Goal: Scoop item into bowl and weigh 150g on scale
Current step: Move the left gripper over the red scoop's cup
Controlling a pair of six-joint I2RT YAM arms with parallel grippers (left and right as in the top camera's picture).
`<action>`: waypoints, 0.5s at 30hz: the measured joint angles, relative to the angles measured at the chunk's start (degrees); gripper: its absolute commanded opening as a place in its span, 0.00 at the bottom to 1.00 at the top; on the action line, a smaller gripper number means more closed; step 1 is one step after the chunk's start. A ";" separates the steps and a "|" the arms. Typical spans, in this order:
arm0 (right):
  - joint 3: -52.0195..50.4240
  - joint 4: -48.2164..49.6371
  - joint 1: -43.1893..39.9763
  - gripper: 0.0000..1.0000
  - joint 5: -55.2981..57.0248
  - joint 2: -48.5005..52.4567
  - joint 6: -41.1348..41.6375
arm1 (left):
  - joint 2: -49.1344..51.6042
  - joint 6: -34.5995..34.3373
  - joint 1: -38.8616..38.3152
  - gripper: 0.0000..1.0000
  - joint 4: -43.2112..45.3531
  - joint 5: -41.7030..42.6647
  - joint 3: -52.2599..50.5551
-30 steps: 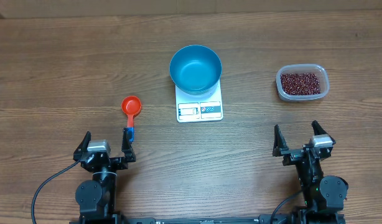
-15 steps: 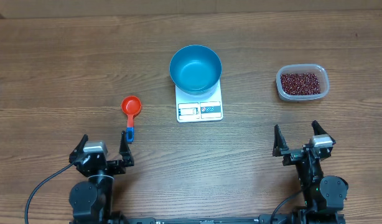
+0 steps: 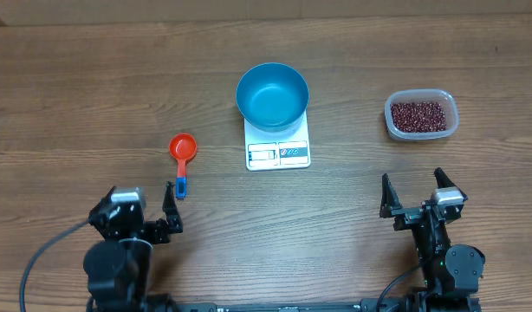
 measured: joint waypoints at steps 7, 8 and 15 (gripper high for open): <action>0.00 -0.07 0.00 1.00 0.00 -0.07 0.00 | 16.28 0.74 0.00 1.00 -5.46 0.00 10.21; 0.00 -0.07 0.00 1.00 -0.02 -0.07 -0.04 | 18.43 0.79 0.00 1.00 -6.62 0.00 11.54; 0.00 -0.07 0.00 1.00 -0.02 -0.07 -0.02 | 31.82 0.96 0.00 1.00 -11.96 0.02 19.67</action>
